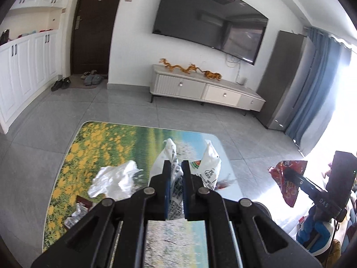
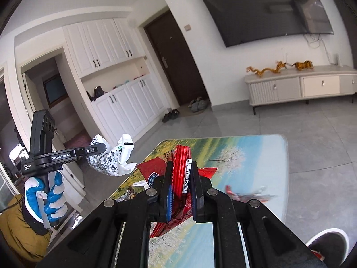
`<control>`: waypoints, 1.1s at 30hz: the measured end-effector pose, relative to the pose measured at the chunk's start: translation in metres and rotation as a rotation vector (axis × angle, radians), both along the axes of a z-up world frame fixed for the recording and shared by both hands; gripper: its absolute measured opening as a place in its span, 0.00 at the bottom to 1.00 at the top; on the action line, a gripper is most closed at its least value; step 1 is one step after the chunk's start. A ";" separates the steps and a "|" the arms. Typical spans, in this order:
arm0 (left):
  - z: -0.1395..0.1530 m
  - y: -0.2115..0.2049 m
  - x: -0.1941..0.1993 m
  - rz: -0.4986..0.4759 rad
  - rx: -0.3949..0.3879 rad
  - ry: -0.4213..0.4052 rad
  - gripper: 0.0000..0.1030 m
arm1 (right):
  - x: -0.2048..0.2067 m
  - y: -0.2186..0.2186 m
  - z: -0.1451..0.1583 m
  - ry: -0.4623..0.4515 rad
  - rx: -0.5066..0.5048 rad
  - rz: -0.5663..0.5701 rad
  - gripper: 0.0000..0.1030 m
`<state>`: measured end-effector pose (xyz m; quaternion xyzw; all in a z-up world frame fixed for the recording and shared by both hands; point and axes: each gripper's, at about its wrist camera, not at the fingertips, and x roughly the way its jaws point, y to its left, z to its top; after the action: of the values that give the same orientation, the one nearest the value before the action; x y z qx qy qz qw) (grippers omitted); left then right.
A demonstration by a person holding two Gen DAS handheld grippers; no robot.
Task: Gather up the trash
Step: 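Carry both bags over the grey bin and open both grippers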
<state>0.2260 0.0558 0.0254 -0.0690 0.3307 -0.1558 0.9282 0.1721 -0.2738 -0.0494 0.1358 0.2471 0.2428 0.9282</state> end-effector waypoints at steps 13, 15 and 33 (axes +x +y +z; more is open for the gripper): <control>-0.052 -0.213 -0.020 -0.344 0.076 0.098 0.07 | -0.079 -0.164 -0.055 0.095 -0.097 -0.355 0.12; -0.070 -0.253 -0.023 -0.394 0.097 0.132 0.07 | -0.085 -0.192 -0.078 0.153 -0.095 -0.411 0.12; -0.206 -0.441 -0.003 -0.537 0.232 0.322 0.13 | -0.064 -0.298 -0.220 0.459 -0.005 -0.577 0.33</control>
<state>0.2231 -0.3852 -0.1808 0.1029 0.4951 -0.3433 0.7915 0.1080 -0.5722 -0.2690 0.2488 0.4010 -0.0664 0.8792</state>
